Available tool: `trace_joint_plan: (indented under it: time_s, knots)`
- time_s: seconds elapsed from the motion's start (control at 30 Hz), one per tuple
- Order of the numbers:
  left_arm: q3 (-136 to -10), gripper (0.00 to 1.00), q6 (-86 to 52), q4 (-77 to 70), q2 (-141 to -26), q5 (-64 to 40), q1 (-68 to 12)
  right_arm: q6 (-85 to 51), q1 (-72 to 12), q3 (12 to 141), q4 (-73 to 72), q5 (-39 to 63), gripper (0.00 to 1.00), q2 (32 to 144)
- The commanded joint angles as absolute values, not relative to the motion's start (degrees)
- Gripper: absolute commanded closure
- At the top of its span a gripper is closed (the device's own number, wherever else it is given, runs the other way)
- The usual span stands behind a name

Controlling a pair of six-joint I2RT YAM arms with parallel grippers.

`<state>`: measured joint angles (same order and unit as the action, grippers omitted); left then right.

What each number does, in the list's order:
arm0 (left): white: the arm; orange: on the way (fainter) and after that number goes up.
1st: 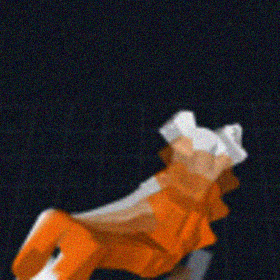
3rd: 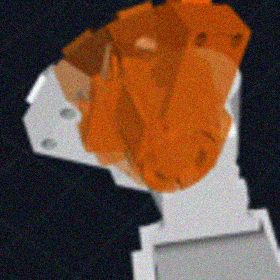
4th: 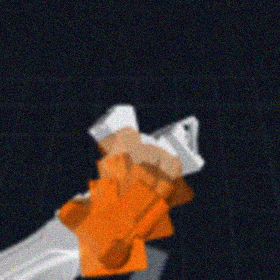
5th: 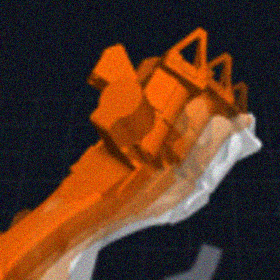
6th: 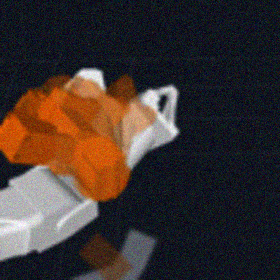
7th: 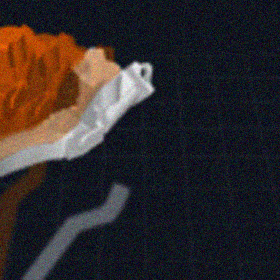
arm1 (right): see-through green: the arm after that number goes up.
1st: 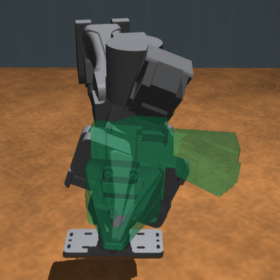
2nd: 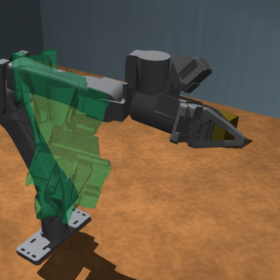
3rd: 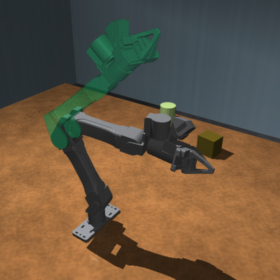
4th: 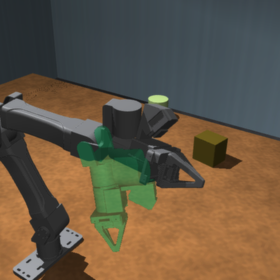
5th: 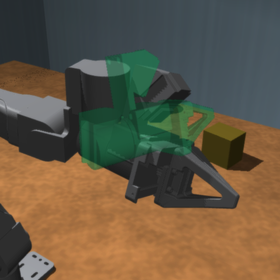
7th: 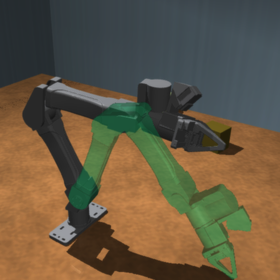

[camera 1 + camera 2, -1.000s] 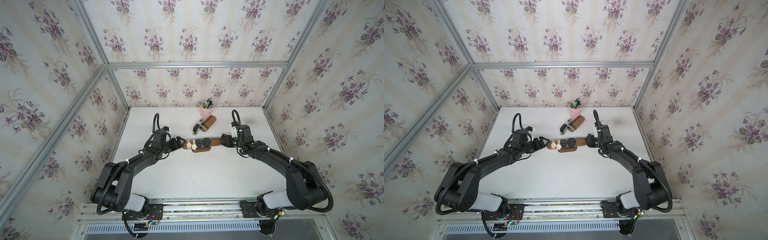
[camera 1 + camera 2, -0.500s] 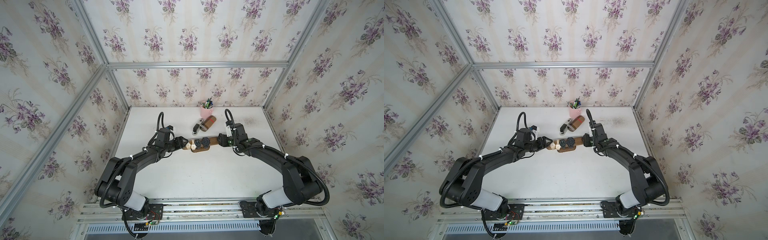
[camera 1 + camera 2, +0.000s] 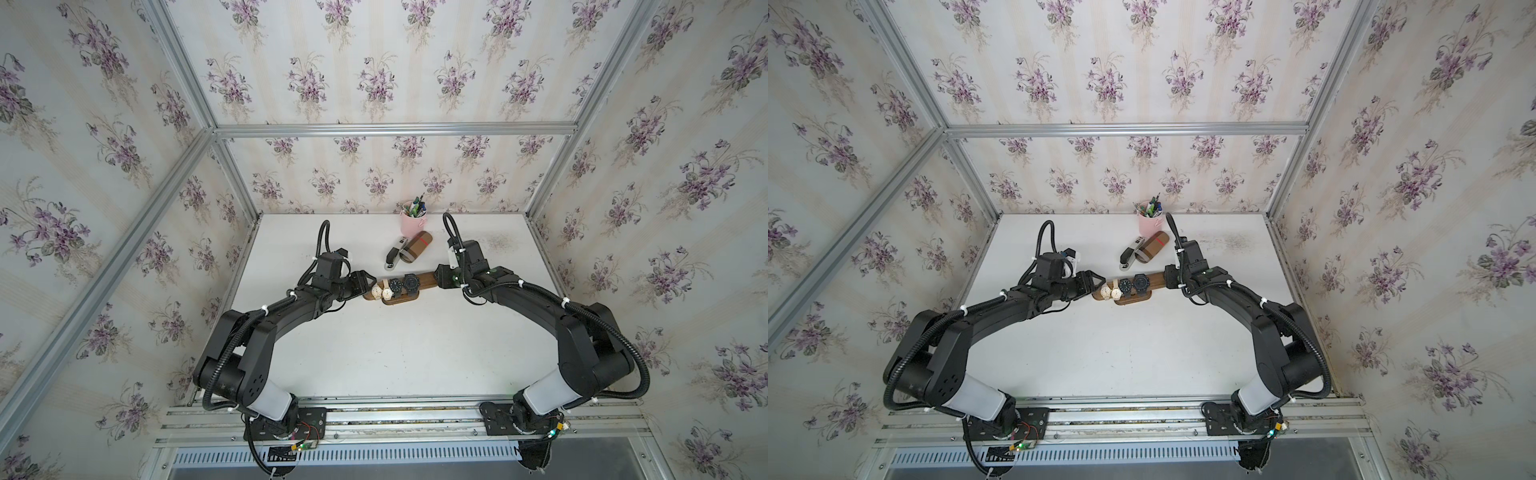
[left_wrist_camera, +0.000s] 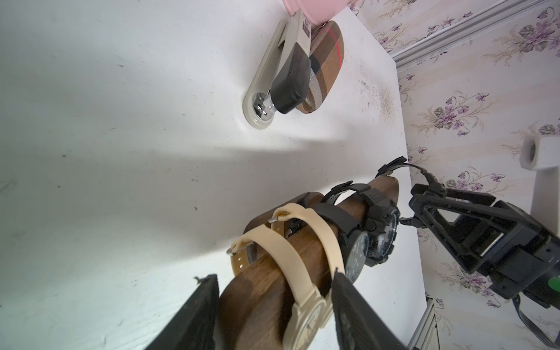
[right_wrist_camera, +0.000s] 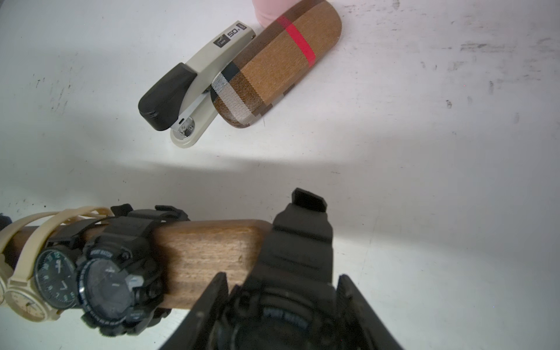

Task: Place watch on stand
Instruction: Place the watch on the stand.

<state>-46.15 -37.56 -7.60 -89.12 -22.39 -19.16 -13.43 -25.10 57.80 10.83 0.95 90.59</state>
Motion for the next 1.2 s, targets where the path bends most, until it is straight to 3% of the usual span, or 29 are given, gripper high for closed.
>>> trace_joint_plan:
  time_s: [0.0, 0.47, 0.7, 0.83, 0.93, 1.17]
  knots:
    - [-47.07, 0.39, -36.69, -6.3, -89.63, -22.23, -19.1, -11.98, -25.12, 59.6, 12.21, 0.63, 0.57, 91.64]
    - [-48.65, 0.41, -36.12, -4.82, -90.49, -21.61, -19.15, -10.2, -26.35, 62.35, 14.87, 2.46, 0.57, 94.87]
    - [-45.71, 0.28, -35.19, -1.01, -84.23, -15.7, -19.12, -10.69, -26.25, 62.65, 15.76, 1.58, 0.57, 94.45]
    - [-42.55, 0.26, -35.21, -0.31, -79.31, -13.89, -19.14, -9.46, -26.28, 63.82, 16.99, 1.73, 0.57, 94.95]
    - [-40.59, 0.3, -35.8, -0.87, -78.06, -14.18, -19.14, -8.25, -26.4, 65.08, 18.1, 2.62, 0.57, 95.85]
    - [-39.94, 0.5, -35.82, -2.21, -79.22, -16.74, -19.12, -6.95, -27.2, 68.04, 20.39, 3.08, 0.57, 97.88]
